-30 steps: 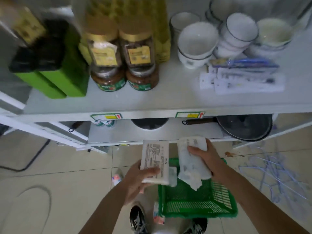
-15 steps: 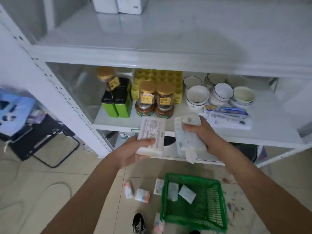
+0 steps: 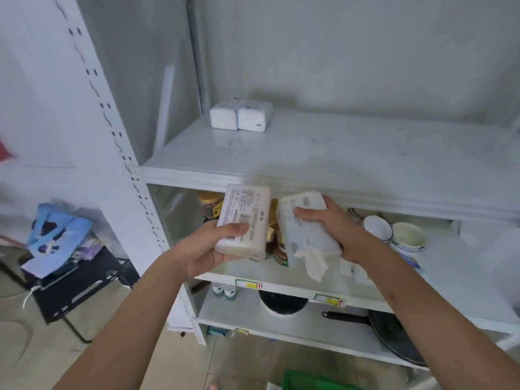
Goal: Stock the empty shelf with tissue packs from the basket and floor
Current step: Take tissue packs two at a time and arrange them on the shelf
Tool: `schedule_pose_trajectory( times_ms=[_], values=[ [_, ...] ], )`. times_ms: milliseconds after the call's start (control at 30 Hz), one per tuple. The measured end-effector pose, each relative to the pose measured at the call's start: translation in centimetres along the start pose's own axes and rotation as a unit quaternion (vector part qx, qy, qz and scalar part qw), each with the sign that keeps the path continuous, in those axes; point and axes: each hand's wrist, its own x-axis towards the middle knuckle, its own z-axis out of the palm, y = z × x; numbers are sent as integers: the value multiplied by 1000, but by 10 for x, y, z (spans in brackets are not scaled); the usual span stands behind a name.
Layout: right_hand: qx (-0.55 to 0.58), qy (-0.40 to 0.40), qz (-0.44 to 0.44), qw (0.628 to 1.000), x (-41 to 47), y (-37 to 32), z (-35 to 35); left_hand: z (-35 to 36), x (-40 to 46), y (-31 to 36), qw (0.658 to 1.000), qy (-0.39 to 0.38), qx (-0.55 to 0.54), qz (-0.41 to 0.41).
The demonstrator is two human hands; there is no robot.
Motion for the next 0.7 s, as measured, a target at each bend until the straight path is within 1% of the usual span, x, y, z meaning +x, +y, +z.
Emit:
schedule_pose_trajectory(
  times_ms=[167,267,367,500,567,700],
  values=[
    [-4,-18,-58,998,16,-50,30,-15,6,49,998,-33,-31,44],
    [-7,5,-77,997,37,-77,49,-24,18,80,997,-23,-45,60],
    [-9,6,-69,998,66,-98,70,-33,33,110,997,15,-21,79],
    [8,4,-24,1000,107,-112,97,-37,59,143,990,109,-20,85],
    [25,38,-25,999,128,-114,108,-40,72,157,986,139,-6,97],
    [7,144,-36,989,157,-106,120,-58,98,169,971,202,47,120]
  ],
)
